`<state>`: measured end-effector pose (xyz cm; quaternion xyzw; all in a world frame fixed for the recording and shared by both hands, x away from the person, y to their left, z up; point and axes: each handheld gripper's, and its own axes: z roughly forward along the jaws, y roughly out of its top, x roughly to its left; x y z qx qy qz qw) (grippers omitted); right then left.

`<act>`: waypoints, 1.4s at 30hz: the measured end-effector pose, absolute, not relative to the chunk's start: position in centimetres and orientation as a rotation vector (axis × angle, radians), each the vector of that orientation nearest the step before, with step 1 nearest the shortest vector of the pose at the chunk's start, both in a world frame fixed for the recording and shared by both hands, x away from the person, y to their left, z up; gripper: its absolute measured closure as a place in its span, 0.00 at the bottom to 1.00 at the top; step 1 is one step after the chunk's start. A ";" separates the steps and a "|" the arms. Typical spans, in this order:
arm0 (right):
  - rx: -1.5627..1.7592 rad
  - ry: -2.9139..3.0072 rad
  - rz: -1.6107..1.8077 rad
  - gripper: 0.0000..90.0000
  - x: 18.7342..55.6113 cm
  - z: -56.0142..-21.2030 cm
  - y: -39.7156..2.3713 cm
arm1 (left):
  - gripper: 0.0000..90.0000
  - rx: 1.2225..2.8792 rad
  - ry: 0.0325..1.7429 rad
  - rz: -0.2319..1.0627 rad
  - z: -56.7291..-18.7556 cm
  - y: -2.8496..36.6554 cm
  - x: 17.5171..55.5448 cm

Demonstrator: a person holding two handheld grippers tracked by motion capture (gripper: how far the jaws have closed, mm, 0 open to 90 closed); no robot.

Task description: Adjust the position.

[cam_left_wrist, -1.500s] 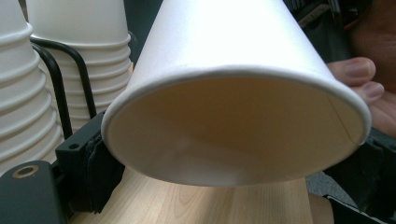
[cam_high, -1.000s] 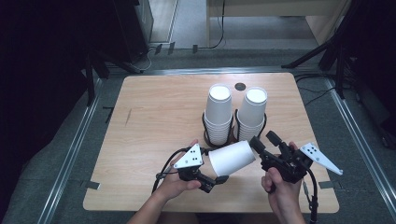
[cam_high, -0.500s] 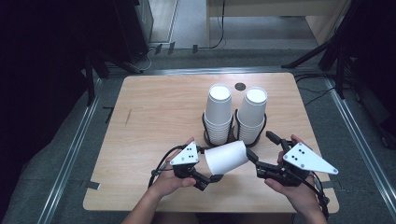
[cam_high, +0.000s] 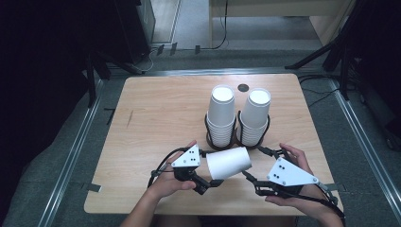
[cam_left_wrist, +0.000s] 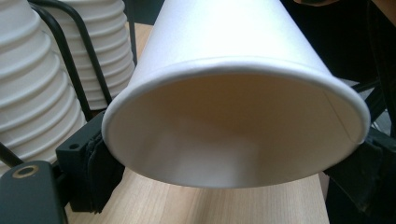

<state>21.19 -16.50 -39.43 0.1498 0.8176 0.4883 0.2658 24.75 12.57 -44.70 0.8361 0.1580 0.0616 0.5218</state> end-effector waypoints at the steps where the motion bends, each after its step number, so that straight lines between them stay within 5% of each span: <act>1: 0.405 2.208 1.319 0.25 21.2 -39.4 -16.5 | 0.09 2.011 0.374 0.147 -44.7 12.6 24.8; 42: 0.119 2.449 1.108 0.16 21.2 -43.4 -14.6 | 0.09 2.098 0.226 0.059 -45.0 11.8 23.9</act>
